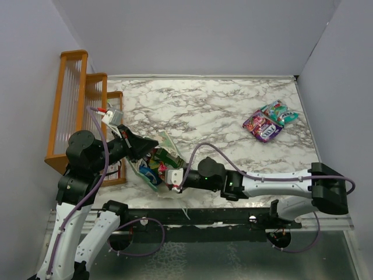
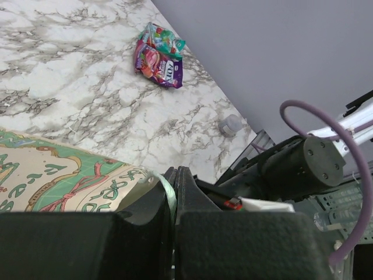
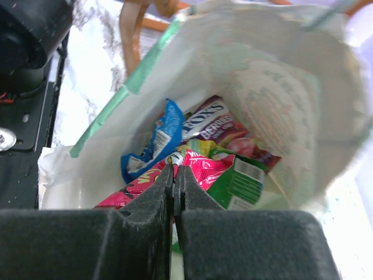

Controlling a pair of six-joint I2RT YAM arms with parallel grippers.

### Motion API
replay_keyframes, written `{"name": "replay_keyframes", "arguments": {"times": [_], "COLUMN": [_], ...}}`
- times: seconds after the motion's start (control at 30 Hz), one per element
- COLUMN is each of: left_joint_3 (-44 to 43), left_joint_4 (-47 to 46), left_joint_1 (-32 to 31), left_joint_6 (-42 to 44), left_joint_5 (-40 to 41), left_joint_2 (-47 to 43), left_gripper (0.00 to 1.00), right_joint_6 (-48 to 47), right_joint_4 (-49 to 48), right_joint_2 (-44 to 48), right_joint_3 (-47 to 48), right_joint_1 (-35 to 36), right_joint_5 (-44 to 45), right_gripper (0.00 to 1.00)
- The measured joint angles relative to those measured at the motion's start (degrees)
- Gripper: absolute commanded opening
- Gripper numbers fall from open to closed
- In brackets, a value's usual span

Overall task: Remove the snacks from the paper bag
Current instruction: Take out the snack from the paper bag.

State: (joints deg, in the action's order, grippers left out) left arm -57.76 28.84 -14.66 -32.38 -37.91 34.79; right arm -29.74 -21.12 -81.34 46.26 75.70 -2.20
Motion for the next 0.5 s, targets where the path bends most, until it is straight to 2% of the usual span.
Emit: {"name": "replay_keyframes", "arguments": {"times": [0.3, 0.5], "left_joint_3": [-0.7, -0.7], "left_joint_4": [0.9, 2.2], "left_joint_1": [0.0, 0.0], "left_joint_6": [0.0, 0.2], "left_joint_5": [2.3, 4.0], "left_joint_2": [0.1, 0.3], "left_gripper": [0.00, 0.00], "right_joint_6": [5.3, 10.1], "right_joint_4": [-1.1, 1.8], "right_joint_2": [13.6, 24.9], "right_joint_3": [-4.7, -5.1], "right_joint_1": [0.0, 0.0], "right_joint_5": [2.1, -1.8], "right_gripper": [0.01, 0.01]}}
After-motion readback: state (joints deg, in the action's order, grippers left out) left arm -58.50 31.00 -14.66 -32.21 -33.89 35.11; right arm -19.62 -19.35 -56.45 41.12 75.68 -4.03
